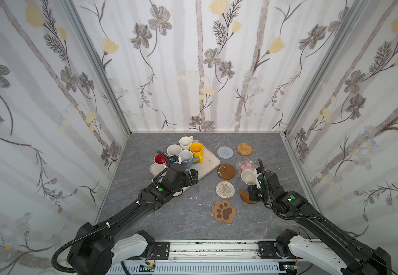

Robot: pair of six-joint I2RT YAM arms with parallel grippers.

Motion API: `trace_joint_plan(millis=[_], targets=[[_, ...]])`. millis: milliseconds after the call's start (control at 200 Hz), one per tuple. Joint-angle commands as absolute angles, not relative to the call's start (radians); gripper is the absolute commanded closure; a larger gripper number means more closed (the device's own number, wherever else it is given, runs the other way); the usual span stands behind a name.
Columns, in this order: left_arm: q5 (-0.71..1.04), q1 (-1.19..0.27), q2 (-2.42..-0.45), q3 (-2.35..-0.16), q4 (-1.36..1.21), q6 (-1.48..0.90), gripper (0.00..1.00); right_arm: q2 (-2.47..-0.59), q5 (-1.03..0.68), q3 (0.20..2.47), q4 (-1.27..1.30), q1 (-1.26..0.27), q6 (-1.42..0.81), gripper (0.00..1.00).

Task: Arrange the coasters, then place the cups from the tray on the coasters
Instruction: 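Carry the lavender mug with right gripper onto the plain brown coaster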

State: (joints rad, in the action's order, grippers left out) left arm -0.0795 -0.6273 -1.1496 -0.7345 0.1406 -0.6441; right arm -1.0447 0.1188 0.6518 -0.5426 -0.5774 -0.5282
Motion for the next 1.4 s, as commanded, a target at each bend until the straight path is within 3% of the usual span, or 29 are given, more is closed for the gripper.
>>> trace_joint_plan(millis=[0,640,879,1014,1399], targets=[[-0.095,-0.632,-1.155,-0.730,0.089,-0.657,0.00,-1.016,0.129,0.639,-0.489,-0.572,-0.571,1.00],[-0.100,-0.634,-1.180,-0.728,0.077,-0.637,0.00,-0.989,0.154,0.496,-0.426,-0.565,-0.688,0.97],[-0.105,-0.633,-1.167,-0.715,0.078,-0.632,0.00,-1.024,0.147,0.485,-0.400,-0.562,-0.679,0.80],[-0.108,-0.633,-1.163,-0.716,0.078,-0.629,0.00,-1.013,0.143,0.480,-0.400,-0.560,-0.679,0.59],[-0.101,-0.615,-1.166,-0.733,0.084,-0.617,0.00,-0.955,0.126,0.470,-0.410,-0.560,-0.699,0.33]])
